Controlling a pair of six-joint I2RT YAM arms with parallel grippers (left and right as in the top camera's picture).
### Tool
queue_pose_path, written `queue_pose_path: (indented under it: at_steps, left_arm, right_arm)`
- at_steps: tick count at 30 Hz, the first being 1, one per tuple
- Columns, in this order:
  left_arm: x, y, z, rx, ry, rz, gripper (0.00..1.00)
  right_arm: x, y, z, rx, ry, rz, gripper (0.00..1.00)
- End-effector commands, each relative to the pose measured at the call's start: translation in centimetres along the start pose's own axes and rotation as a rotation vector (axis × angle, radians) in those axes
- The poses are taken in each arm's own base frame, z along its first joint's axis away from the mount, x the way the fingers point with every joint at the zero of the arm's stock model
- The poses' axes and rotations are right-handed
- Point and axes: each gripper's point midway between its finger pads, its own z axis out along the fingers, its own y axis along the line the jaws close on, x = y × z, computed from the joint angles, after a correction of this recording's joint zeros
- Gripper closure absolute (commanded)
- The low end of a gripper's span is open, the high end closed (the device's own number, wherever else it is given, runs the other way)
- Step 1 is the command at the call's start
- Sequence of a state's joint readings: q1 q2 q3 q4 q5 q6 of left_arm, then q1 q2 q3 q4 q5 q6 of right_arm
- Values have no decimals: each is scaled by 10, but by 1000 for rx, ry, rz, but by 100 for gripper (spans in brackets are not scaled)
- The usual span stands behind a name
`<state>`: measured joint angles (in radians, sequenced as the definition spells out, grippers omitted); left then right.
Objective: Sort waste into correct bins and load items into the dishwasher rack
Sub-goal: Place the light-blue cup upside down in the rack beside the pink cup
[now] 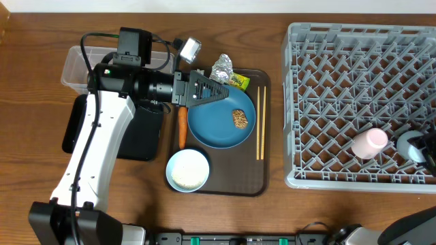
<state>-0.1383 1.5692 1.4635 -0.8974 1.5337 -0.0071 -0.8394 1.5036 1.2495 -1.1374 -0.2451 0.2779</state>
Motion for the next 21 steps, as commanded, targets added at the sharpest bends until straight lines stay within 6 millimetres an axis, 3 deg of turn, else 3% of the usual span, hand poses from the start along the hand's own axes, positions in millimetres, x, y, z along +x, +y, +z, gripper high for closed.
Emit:
queue_pose_path:
  at_steps: [1, 4, 13, 17, 21]
  left_arm:
    - [-1, 0, 0, -8, -1, 9, 2]
    - [-1, -1, 0, -8, -1, 8, 2]
    - [-1, -2, 0, 3, 0, 4, 2]
    - [-1, 3, 0, -28, -2, 5, 2]
    - [2, 40, 1, -250, 3, -12, 2]
  right_arm:
    - [-4, -4, -7, 24, -33, 4, 48]
    - [-4, 1, -7, -2, -30, 11, 32]
    - [-7, 33, -20, -172, -38, -12, 28]
    - [-5, 61, -43, -311, -71, -108, 30]
    - [10, 100, -79, -485, -145, -321, 30]
